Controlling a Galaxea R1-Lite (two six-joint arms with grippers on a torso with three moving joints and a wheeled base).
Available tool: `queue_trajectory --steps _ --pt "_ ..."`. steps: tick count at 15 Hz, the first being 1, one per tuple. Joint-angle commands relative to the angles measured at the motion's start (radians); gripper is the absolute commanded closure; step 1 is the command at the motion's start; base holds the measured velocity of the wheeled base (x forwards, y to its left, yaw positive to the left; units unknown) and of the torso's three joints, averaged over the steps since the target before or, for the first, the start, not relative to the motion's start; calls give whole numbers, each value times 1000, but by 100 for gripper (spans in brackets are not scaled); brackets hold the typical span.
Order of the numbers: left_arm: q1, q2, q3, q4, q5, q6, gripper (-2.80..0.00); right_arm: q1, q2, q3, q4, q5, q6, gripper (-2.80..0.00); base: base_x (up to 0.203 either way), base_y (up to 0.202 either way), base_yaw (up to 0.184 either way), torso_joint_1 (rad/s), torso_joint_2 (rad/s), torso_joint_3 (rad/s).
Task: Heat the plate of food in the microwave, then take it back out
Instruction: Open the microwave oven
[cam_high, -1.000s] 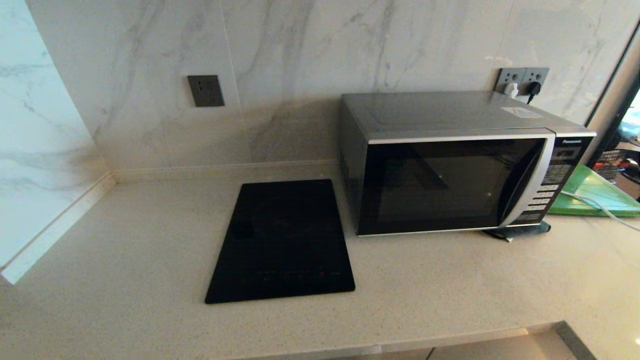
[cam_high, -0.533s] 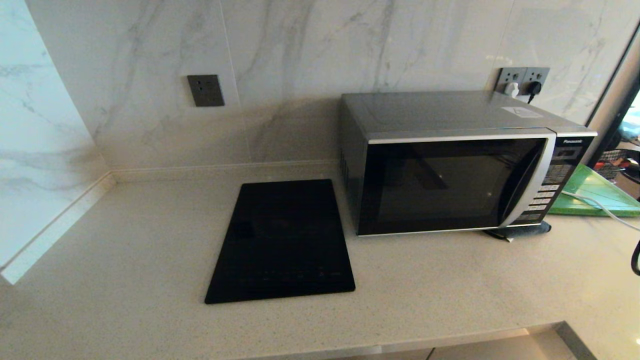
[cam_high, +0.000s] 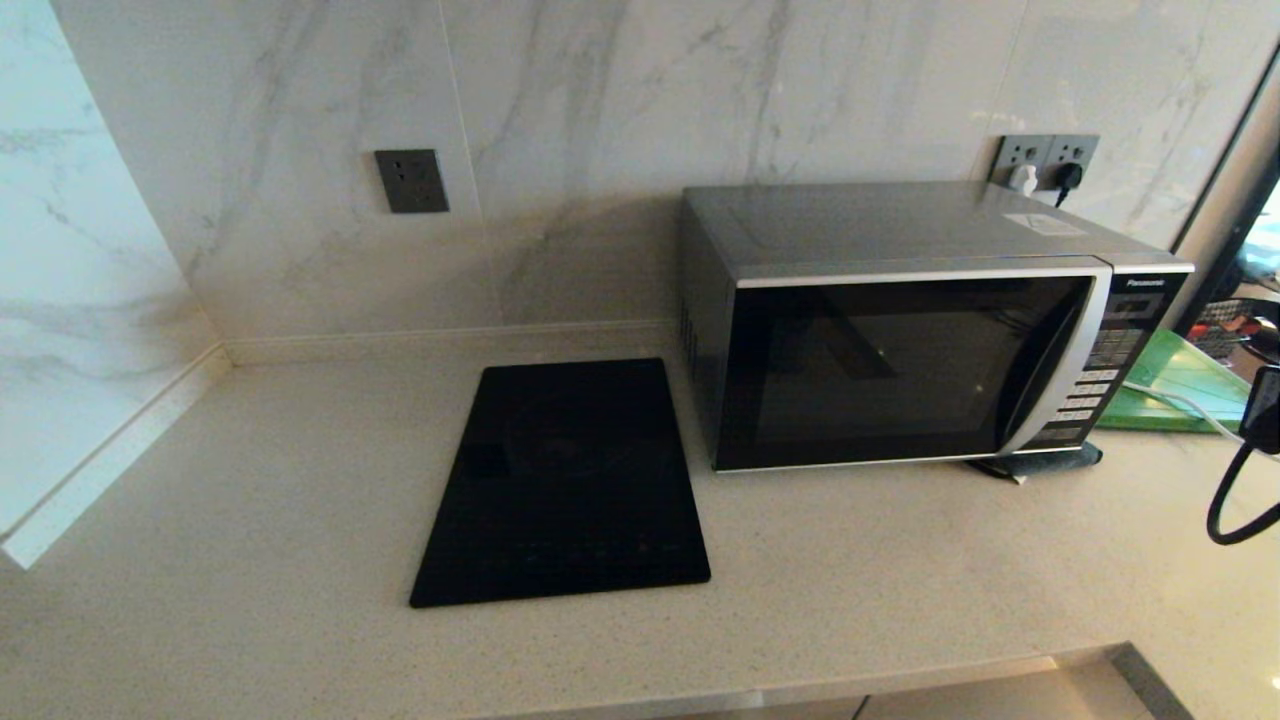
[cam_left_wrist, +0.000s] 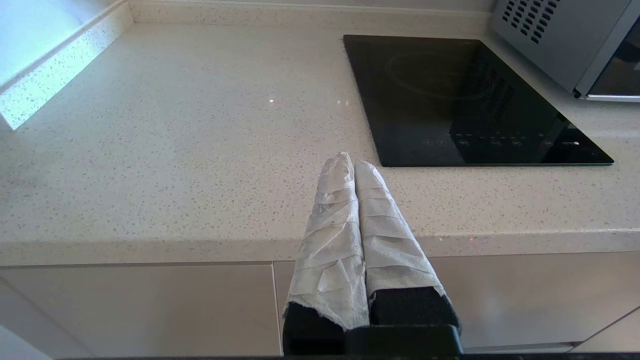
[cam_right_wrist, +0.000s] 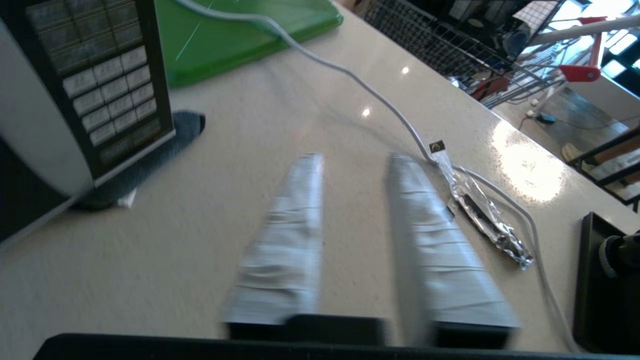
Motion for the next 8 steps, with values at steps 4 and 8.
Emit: queue_trajectory --steps 4,8 --pt "0 2 0 0 0 0 0 42 188 -10 -233 -24 0 -280 0 0 0 0 0 0" --pt "0 2 0 0 0 0 0 152 265 -24 -331 -101 9 -280 0 0 0 0 0 0"
